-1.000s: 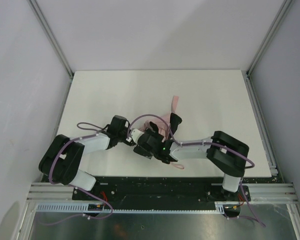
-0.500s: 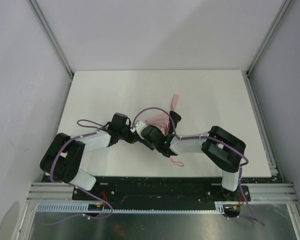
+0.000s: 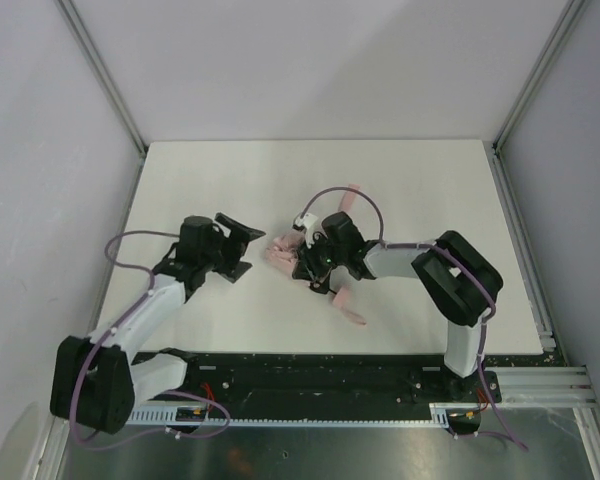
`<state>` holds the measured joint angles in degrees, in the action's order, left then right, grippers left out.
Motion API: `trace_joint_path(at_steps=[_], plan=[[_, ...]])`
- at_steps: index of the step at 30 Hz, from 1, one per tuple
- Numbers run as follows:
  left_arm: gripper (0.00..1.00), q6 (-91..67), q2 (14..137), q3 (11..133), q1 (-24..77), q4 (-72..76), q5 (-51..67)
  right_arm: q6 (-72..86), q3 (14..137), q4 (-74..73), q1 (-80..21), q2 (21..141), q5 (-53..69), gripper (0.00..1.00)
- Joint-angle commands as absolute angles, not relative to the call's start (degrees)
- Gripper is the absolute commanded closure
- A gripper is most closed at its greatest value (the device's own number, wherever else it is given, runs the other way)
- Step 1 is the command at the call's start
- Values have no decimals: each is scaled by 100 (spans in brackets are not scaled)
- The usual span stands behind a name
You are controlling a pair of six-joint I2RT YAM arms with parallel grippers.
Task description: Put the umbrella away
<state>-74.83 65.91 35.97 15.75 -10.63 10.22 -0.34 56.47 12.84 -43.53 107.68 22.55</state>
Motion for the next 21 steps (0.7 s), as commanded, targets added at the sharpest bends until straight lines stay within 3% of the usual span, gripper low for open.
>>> trace_joint_path(at_steps=[1, 9, 21], plan=[[1, -7143, 6265, 3322, 1454, -1106, 1389, 875, 5372, -110, -4081, 11694, 4054, 100], [0, -7498, 6956, 3091, 1873, -156, 1568, 1527, 5812, -112, -3555, 12642, 5273, 100], [1, -7796, 8784, 3502, 2374, 632, 1025, 1405, 6337, -553, -3325, 13079, 5587, 100]])
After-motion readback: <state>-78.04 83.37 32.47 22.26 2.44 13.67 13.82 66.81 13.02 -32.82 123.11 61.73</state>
